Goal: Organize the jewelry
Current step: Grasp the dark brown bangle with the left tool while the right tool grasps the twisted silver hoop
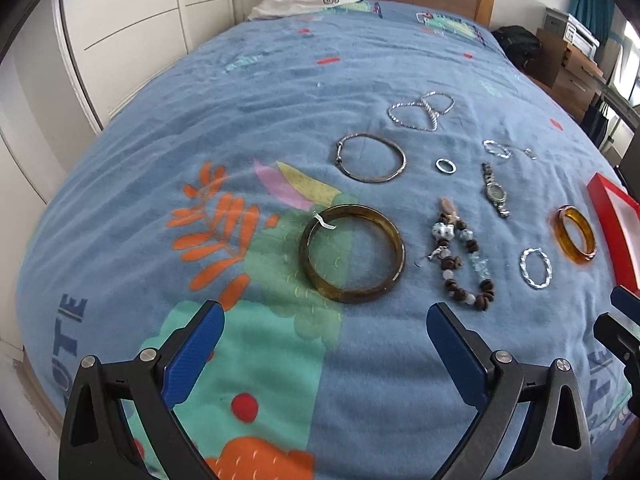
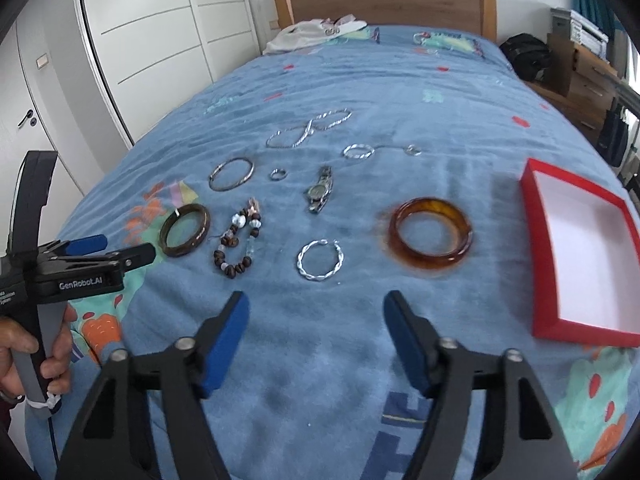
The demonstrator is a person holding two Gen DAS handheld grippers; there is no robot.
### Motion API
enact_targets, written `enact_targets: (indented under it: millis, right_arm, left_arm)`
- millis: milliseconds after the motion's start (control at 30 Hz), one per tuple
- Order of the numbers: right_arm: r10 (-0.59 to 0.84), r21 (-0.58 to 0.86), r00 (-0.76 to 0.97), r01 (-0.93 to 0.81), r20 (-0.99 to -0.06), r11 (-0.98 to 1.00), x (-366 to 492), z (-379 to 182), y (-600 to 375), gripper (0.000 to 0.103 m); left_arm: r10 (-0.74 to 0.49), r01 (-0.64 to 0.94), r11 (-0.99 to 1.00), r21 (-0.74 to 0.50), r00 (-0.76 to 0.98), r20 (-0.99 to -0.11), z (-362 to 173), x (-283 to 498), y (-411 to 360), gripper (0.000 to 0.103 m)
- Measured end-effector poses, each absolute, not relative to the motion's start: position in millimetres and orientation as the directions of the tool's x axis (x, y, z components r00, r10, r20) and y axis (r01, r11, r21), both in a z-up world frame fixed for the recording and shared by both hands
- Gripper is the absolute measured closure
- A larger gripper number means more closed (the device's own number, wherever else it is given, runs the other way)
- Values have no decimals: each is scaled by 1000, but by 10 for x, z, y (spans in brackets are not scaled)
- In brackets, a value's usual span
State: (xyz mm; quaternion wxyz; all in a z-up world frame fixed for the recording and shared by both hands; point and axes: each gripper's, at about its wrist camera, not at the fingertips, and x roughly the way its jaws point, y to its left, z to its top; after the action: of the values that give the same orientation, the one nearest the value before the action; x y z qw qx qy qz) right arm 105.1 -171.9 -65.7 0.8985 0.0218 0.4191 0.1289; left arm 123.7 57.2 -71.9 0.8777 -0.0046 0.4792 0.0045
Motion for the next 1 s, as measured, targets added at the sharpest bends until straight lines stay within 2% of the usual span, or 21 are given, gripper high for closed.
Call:
enact_targets:
  millis: [500, 1000]
  right_arm:
    - [283, 158, 527, -270, -801, 950, 1541, -1059, -1601, 39]
    - [293, 163, 516, -283, -805, 945, 1851, -1180, -1523, 39]
  left_arm:
    - [5, -14, 1000, -3, 501, -865, -1026, 1690, 552, 3]
    - [5, -37, 999, -16, 491, -871, -1128, 1915, 548, 4]
